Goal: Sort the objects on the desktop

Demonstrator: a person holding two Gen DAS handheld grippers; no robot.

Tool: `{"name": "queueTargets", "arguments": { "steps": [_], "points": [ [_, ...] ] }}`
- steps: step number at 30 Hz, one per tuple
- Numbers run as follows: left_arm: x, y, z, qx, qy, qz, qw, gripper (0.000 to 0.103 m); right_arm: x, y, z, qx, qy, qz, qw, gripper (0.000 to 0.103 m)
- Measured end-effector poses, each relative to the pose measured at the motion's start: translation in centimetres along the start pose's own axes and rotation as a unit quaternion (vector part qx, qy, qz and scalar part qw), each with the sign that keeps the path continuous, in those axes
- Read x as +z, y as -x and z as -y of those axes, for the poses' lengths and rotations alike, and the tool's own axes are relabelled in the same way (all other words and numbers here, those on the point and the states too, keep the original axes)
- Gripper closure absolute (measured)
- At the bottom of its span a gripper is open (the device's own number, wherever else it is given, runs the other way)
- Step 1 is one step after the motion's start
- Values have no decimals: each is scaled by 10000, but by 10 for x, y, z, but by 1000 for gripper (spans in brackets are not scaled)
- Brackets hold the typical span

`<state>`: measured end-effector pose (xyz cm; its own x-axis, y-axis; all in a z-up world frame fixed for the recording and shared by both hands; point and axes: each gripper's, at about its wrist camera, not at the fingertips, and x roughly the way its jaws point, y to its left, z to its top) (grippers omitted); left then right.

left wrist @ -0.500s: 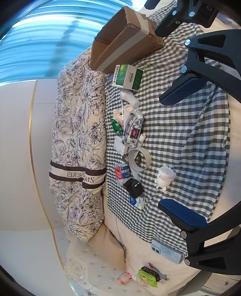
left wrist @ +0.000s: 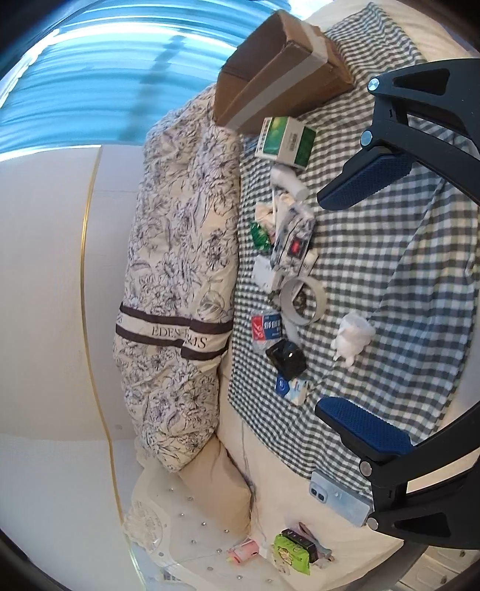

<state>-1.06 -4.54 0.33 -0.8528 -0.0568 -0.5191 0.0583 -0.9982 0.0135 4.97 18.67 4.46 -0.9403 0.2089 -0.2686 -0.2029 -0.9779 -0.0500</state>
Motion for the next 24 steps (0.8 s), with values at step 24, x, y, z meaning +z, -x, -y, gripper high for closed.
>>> {"name": "queueTargets", "arguments": {
  "steps": [24],
  "points": [
    [-52, -155, -27, 181, 35, -1277, 9916, 0, -65, -145, -39, 794, 712, -1855, 9768, 20]
  ]
}}
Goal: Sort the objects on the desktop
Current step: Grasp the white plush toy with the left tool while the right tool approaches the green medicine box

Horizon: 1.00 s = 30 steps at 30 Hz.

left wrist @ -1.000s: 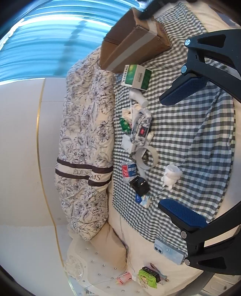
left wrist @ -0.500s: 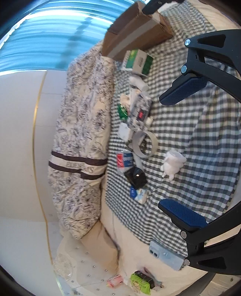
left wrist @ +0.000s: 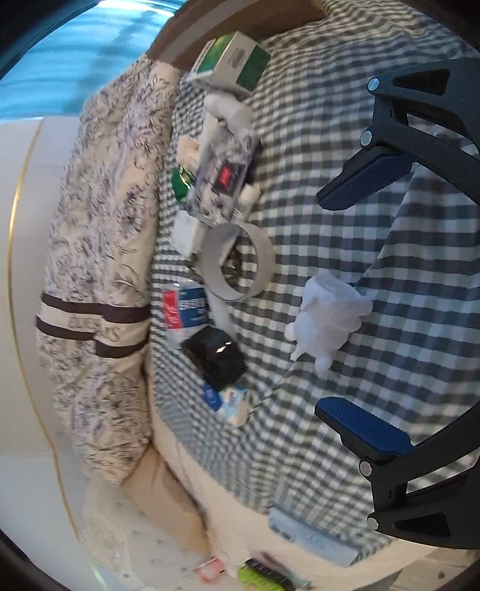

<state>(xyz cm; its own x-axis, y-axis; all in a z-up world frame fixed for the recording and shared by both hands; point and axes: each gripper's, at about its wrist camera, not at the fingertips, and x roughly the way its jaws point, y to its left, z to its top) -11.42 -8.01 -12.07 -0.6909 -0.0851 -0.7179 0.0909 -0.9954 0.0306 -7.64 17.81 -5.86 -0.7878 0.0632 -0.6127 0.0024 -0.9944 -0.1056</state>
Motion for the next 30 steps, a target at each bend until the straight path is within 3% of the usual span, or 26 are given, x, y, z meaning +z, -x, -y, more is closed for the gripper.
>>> {"name": "queueTargets", "arguments": {
  "steps": [6, 14, 16, 18, 22, 27, 30],
  "points": [
    [-2, -36, -2, 218, 58, -272, 9994, 0, -6, -27, -1, 50, 8, -276, 9996, 21],
    [-3, -72, -16, 234, 606, -865, 9941, 0, -2, -51, -3, 81, -18, -498, 9987, 21],
    [-2, -68, -19, 143, 698, -749, 9946, 6, 2, -56, -3, -17, -4, -516, 9987, 21],
    [-1, -63, -20, 12, 761, -673, 9948, 39, 9, -58, 1, -101, -17, -482, 9988, 21],
    [-1, -57, -28, -125, 1086, -663, 9918, 39, 32, -63, 25, -468, -474, -395, 9970, 5],
    [8, -36, -30, 29, 1159, -333, 9927, 39, 52, -79, 50, -113, -1185, -617, 9910, 5],
    [16, -26, -26, -41, 1107, -182, 9937, 39, 57, -89, 49, -152, -1299, -668, 9892, 5]
  ]
}}
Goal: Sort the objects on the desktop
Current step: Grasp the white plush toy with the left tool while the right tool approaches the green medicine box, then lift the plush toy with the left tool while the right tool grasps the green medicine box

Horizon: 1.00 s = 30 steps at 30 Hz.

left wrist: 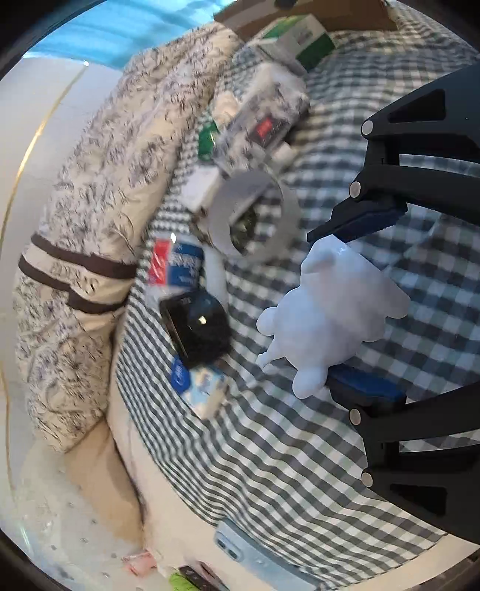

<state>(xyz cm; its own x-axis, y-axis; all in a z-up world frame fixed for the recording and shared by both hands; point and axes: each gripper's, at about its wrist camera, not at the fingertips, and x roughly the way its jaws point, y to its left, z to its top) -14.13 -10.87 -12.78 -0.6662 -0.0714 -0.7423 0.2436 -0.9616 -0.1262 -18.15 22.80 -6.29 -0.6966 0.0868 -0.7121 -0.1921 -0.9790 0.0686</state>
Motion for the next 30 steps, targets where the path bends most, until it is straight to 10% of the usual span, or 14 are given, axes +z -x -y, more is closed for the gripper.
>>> {"name": "queueTargets", "arguments": {
  "steps": [19, 30],
  "points": [
    [3, 4, 24, 130, -382, 111, 9991, 39, 15, -77, -20, -1186, 28, -455, 9919, 5],
    [1, 2, 37, 124, -541, 40, 9984, 39, 21, -97, -5, -1145, -193, -642, 9912, 8]
  ]
}}
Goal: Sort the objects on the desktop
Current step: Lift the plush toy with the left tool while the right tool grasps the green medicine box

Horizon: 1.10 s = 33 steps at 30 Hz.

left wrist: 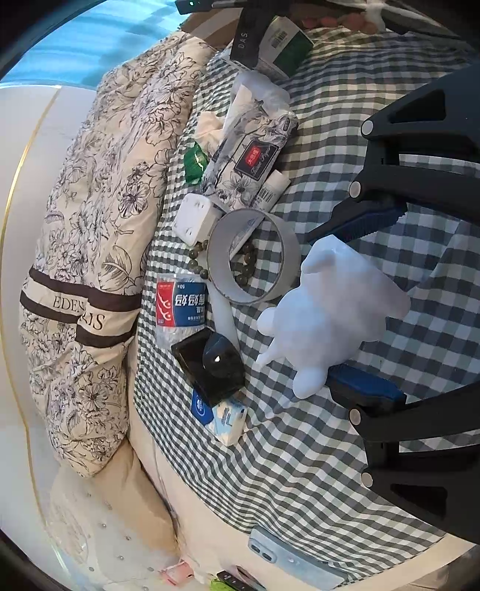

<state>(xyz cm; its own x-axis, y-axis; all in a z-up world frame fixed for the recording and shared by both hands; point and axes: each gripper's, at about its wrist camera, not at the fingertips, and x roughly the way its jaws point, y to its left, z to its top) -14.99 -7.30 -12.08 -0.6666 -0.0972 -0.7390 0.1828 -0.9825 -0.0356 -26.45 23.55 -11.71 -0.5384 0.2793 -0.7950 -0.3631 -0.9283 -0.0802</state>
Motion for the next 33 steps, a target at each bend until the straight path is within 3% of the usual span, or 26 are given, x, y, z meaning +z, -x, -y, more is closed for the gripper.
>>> {"name": "queueTargets", "arguments": {
  "steps": [9, 18, 28, 33],
  "points": [
    [6, 28, 14, -18, -107, 187, 9998, 39, -20, 74, -4, 401, 493, 426, 9971, 8],
    [15, 91, 32, -171, -191, 680, 9974, 39, -34, 155, 9, 802, 654, 835, 9911, 8],
    [5, 156, 65, -216, -557, 1013, 9931, 39, -60, 228, 57, 1101, 458, 1251, 9850, 8],
    [8, 178, 103, -608, -807, 1037, 9895, 39, -61, 261, 100, 1166, 255, 1496, 9815, 8]
  ]
}}
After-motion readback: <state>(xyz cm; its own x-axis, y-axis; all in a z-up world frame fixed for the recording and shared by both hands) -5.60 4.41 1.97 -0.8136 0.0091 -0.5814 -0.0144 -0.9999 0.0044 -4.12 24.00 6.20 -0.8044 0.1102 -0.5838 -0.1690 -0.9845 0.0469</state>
